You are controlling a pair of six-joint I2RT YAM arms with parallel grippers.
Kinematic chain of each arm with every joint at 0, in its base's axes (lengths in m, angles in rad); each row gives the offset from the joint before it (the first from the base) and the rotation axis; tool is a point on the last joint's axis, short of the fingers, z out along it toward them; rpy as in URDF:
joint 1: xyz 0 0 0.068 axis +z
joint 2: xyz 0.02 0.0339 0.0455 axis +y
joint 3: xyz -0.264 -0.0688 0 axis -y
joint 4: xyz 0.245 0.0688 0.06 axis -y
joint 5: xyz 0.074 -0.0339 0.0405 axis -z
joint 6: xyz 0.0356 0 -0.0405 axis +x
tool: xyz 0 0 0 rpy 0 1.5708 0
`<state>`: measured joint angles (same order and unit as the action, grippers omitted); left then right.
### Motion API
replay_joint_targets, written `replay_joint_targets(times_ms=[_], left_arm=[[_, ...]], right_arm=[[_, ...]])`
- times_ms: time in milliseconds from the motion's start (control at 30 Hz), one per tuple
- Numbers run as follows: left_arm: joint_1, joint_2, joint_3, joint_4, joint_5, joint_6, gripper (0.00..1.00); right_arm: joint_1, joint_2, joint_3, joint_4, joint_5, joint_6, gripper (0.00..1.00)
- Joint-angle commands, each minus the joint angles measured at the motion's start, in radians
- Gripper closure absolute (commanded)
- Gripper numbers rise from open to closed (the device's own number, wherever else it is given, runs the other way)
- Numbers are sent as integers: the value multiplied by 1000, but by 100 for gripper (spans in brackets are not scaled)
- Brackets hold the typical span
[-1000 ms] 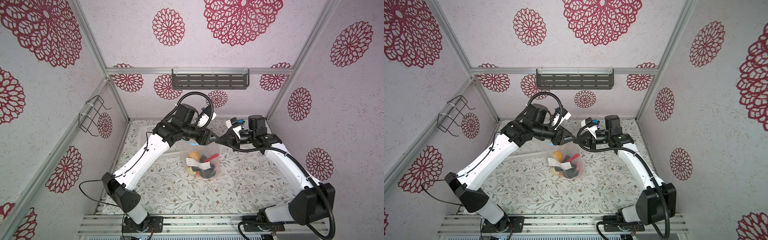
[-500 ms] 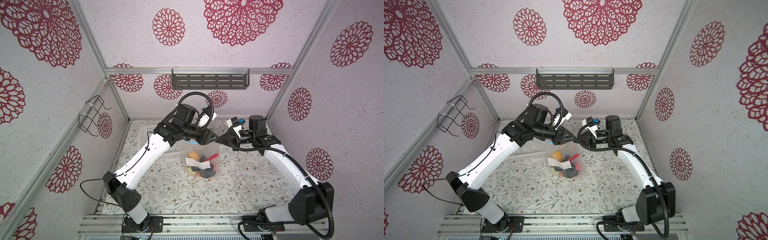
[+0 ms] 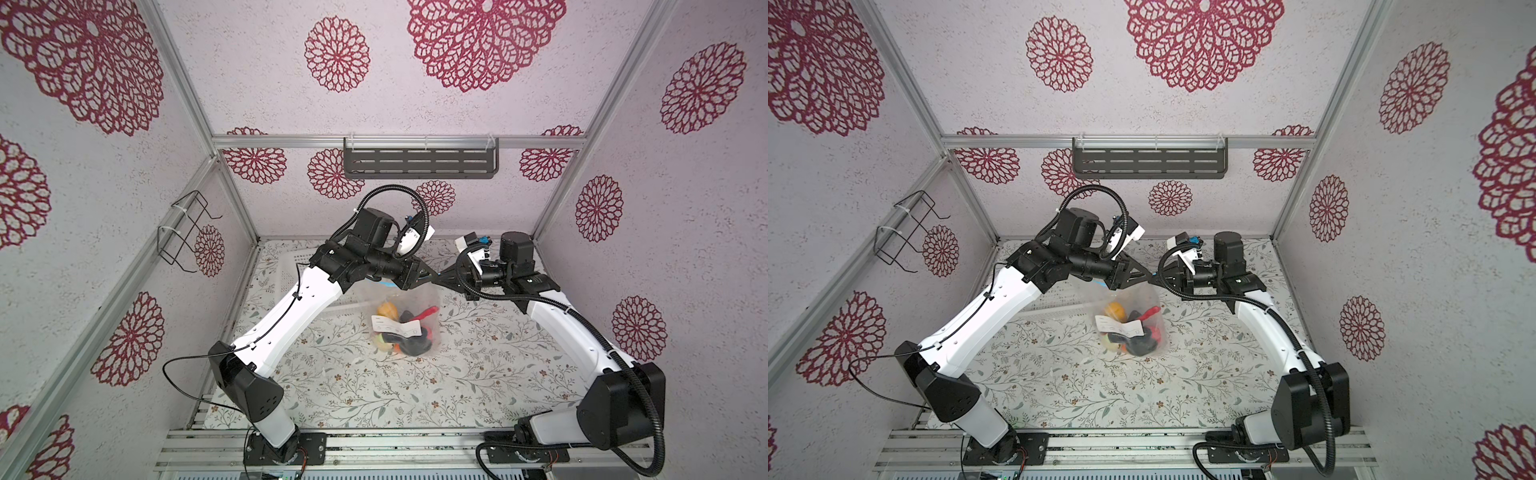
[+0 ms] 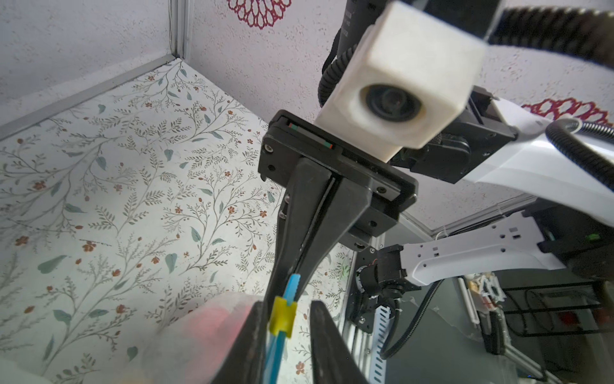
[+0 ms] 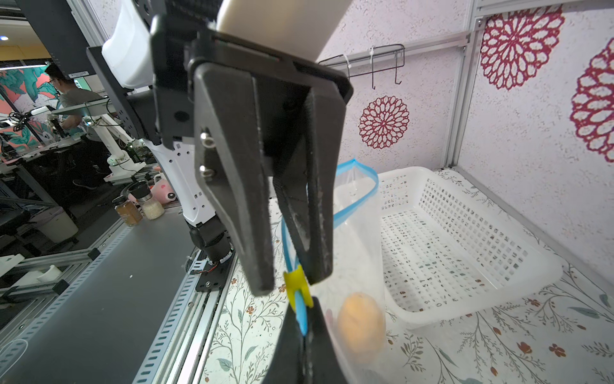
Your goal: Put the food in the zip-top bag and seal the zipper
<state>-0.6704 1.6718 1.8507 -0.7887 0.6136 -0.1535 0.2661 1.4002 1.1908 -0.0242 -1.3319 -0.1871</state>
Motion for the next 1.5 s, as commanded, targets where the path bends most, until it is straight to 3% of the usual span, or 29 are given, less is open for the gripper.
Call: replay_joint_targets(times_ms=[0, 333, 567, 733, 1000, 1133, 1267, 1467], left_arm=[[-12, 12, 15, -32, 8, 52, 65], [-10, -10, 50, -91, 10, 308, 55], [-9, 18, 85, -82, 29, 382, 54], [-11, 64, 131, -121, 64, 392, 67], [-11, 62, 107, -118, 46, 385, 66], [-10, 70, 107, -114, 31, 369, 76], [-5, 67, 106, -120, 20, 377, 71], [26, 67, 119, -117, 58, 376, 56]], right_arm=[[-7, -40, 13, 55, -32, 15, 100], [-8, -39, 6, 56, -38, 14, 100], [-8, -44, 4, 57, -39, 16, 100], [-7, -44, 4, 56, -40, 18, 100], [-7, -43, 4, 56, -45, 19, 100], [-7, -47, 2, 56, -45, 19, 100], [-7, -50, 1, 59, -46, 19, 100], [-7, -48, 1, 64, -50, 21, 100]])
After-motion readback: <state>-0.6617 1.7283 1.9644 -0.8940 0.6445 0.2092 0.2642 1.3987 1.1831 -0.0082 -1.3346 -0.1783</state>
